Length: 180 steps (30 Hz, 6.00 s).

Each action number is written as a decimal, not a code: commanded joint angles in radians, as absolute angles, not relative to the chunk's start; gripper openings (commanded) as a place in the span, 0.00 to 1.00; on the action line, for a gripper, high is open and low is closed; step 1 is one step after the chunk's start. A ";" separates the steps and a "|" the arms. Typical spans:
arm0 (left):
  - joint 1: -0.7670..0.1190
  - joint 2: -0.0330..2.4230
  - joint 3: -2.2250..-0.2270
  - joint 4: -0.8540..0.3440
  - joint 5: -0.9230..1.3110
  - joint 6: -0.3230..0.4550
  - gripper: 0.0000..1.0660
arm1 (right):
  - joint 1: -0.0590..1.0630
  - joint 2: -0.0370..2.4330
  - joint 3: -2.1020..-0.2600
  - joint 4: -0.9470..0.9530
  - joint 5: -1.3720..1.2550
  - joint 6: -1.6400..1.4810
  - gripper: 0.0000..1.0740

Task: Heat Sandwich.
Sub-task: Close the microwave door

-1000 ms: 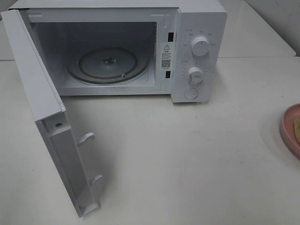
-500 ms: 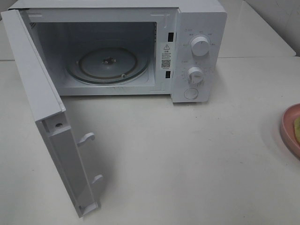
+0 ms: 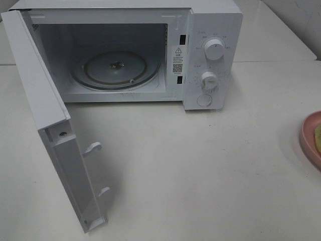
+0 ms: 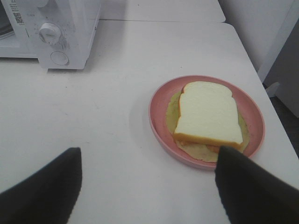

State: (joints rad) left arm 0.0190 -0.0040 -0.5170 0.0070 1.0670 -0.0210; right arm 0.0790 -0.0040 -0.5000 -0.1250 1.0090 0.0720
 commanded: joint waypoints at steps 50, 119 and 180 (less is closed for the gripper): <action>0.022 -0.013 -0.516 0.006 1.067 -0.021 0.92 | 0.072 -0.030 -0.497 -0.120 0.998 0.063 0.68; -0.047 1.621 -0.444 0.297 -0.816 -0.134 0.00 | 0.072 -0.030 -0.497 -0.120 0.998 0.063 0.68; -0.557 1.884 -0.879 -0.007 -0.713 -0.132 0.00 | 0.072 -0.030 -0.498 -0.120 0.998 0.064 0.66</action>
State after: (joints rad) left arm -0.5510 1.8840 -0.8670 0.0070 -0.7130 -0.1290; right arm 0.0790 -0.0040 -0.4970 -0.1170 1.0090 0.0630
